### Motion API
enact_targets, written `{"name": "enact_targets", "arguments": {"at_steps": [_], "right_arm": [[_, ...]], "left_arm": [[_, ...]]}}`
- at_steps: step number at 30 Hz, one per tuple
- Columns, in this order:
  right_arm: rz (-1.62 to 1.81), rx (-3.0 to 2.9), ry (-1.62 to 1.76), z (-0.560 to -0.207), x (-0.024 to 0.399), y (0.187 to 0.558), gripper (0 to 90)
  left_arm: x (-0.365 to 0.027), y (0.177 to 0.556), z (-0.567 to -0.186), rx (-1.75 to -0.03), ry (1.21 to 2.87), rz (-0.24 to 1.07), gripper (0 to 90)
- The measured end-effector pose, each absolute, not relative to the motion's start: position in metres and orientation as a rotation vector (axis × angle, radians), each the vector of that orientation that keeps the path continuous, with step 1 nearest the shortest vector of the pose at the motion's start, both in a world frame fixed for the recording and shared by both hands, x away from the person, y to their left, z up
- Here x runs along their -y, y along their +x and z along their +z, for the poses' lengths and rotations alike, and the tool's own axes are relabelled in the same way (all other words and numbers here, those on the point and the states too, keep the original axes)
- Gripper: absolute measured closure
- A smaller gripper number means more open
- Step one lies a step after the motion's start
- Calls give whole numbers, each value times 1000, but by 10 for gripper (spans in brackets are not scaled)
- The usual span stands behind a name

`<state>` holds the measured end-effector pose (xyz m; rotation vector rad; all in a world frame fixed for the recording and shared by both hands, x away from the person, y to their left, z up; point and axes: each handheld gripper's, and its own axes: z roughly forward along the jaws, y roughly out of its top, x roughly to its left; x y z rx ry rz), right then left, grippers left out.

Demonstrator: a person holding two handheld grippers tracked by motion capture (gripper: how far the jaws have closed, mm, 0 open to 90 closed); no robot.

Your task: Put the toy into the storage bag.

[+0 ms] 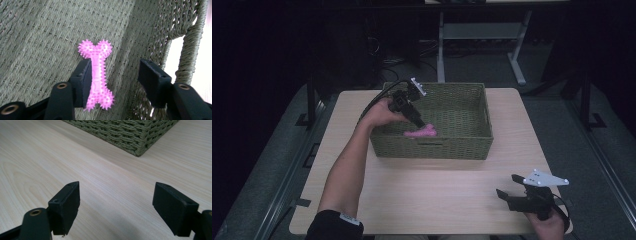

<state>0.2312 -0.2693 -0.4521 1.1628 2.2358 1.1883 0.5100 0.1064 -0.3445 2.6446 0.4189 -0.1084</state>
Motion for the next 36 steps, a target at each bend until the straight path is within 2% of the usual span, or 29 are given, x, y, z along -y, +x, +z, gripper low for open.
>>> {"name": "enact_targets", "arguments": {"at_steps": [15,36], "right_arm": [[1184,-2242,1167,-453,268,232,215],[1186,-2237,1167,-453,269,233,215]], "left_arm": [[-106,497,-327,-422,2624,-81,279],[-97,475,-314,-377,2627,-62,247]]}}
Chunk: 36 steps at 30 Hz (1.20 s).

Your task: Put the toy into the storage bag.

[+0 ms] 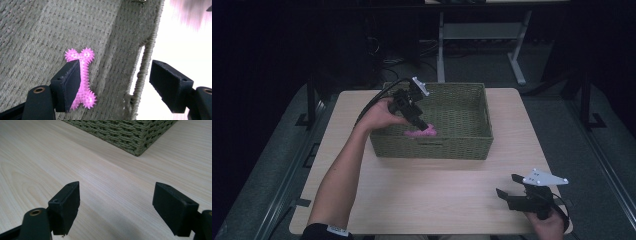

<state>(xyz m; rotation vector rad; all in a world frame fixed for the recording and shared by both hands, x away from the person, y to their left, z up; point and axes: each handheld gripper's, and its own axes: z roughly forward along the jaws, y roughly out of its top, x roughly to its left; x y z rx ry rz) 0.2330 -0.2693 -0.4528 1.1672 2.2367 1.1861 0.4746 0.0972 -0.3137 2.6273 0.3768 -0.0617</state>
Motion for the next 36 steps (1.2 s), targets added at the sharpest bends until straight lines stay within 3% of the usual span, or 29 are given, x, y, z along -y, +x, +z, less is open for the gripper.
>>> {"name": "enact_targets", "arguments": {"at_steps": [36], "right_arm": [[1180,-2232,1176,-453,270,234,215]], "left_arm": [[-111,428,-298,-334,2602,11,236]]}}
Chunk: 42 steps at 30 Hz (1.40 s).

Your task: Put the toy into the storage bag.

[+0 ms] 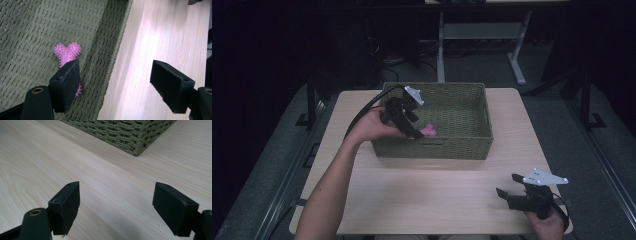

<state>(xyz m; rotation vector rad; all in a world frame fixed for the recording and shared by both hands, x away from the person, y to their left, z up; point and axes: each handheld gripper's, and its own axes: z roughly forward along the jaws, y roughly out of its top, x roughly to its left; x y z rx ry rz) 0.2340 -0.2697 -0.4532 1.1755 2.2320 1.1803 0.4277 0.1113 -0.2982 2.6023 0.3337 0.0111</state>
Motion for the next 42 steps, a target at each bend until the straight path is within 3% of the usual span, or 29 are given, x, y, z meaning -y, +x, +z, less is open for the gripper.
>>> {"name": "enact_targets", "arguments": {"at_steps": [42], "right_arm": [[1175,-2227,1186,-454,270,234,214]], "left_arm": [[-133,382,-318,-345,2540,-2,232]]}}
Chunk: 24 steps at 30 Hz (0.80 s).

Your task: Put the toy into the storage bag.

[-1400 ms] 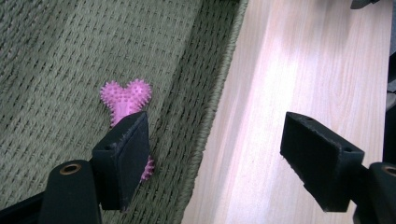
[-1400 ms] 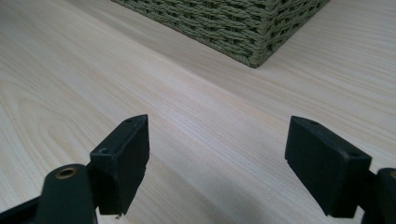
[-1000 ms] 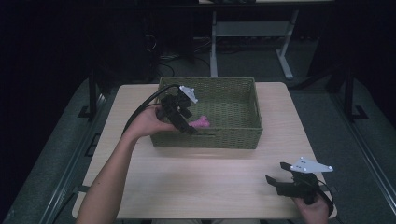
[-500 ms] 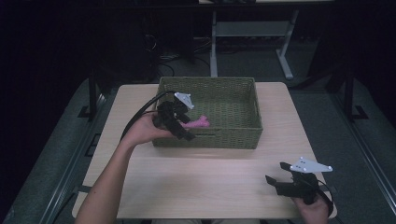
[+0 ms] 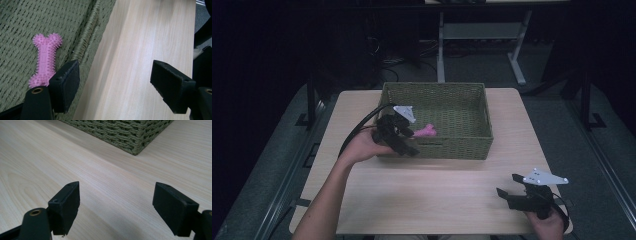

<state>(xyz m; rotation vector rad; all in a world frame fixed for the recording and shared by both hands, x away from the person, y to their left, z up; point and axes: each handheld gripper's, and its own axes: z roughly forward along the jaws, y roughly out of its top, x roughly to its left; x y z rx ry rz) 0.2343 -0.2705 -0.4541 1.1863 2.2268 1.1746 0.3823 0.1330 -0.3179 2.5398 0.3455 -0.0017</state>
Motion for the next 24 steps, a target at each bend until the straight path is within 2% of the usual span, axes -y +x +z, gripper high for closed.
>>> {"name": "enact_targets", "arguments": {"at_steps": [24], "right_arm": [[1169,-2230,1204,-457,272,236,215]], "left_arm": [[-149,364,-333,-377,2535,-10,229]]}}
